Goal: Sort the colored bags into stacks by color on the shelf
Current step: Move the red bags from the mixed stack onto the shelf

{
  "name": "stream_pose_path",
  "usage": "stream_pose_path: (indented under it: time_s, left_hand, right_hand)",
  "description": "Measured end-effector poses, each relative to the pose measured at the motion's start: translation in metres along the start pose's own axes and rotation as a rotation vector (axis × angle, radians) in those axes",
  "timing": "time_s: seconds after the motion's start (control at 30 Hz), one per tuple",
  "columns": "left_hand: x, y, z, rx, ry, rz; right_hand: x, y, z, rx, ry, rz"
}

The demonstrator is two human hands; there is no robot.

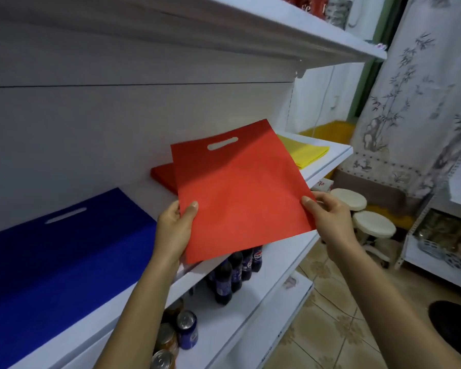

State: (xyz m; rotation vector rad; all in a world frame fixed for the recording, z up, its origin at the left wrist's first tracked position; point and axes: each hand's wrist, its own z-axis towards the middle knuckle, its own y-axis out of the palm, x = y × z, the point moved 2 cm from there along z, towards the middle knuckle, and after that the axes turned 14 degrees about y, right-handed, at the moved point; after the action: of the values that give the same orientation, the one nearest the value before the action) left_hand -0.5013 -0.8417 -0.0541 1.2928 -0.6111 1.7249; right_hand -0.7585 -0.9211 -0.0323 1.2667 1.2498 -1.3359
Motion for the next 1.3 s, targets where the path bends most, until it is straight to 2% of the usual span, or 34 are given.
stream_pose_path:
  time_s: [0.17, 0.3, 0.53, 0.77, 0.87, 1.13, 1.3]
  left_hand:
    - [-0.012, 0.007, 0.009, 0.058, -0.061, -0.032]
    - [-0.021, 0.018, 0.017, 0.156, -0.038, 0.029]
    - [-0.024, 0.037, 0.049, 0.293, 0.062, 0.412]
    - [-0.05, 0.057, 0.072, 0.421, -0.002, 0.814]
    - [-0.057, 0.068, 0.069, 0.49, -0.012, 0.964]
    - [-0.058, 0.07, 0.064, 0.56, -0.025, 0.969]
    - [-0.058, 0.07, 0.065, 0.554, -0.023, 1.022]
  right_hand:
    - [0.005, 0.006, 0.037, 0.045, -0.054, 0.085]
    - [0.011, 0.022, 0.075, -0.029, -0.087, 0.059]
    - [0.0, 0.056, 0.163, -0.197, -0.187, -0.122]
    - [0.012, 0.08, 0.227, -0.294, -0.312, -0.497]
    - [0.02, 0.085, 0.243, -0.359, -0.312, -0.613]
    - [0.024, 0.094, 0.261, -0.538, -0.291, -0.721]
    - [0.03, 0.092, 0.259, -0.517, -0.339, -0.734]
